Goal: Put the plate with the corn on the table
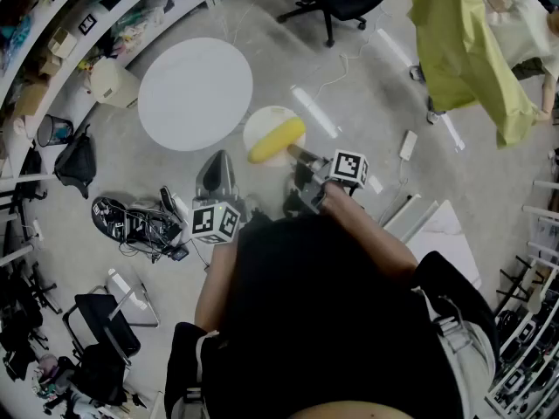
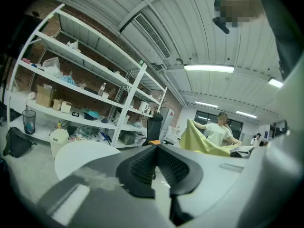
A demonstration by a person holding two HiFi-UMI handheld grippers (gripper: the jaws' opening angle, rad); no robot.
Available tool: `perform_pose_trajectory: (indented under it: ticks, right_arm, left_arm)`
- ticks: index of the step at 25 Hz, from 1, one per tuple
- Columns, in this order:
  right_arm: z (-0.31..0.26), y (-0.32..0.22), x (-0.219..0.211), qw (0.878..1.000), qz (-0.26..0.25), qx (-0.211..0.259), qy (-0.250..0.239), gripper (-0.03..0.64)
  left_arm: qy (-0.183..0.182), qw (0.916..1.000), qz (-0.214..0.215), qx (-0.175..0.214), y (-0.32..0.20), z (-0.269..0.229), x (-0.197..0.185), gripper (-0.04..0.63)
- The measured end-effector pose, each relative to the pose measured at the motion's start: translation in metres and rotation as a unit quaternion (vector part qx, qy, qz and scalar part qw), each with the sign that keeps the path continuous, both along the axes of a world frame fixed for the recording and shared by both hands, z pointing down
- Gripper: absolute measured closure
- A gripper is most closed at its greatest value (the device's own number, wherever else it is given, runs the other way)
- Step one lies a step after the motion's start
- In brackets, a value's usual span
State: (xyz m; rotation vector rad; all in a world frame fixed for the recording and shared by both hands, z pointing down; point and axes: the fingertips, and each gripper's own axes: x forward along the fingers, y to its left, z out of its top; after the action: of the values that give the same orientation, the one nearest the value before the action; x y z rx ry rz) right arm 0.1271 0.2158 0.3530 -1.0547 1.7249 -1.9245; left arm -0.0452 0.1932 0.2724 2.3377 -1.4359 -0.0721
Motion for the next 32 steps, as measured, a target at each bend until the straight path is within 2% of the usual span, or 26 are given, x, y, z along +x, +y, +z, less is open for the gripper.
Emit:
perform_pose_trajectory:
  ticks: [12,17,32]
  right_arm:
    - [0.0,-0.003,0.0,1.0,-0.001,0.0,0.003,0.595]
    - [0.0,-0.006,-0.002,1.0,-0.005,0.006,-0.01,0.595]
    - [0.008,-0.014,0.013,1.0,-0.01,-0.015,-0.012,0.594]
  left_arm:
    - [0.002,1.0,-0.003,0.001,-0.004,0.0,-0.002,0.591]
    - [0.0,1.0,-0.004,0.002,-0.005,0.0,-0.002,0.591]
    - [-0.005,0.9998,-0.019,0.002,-0.012,-0.001,0.01,0.591]
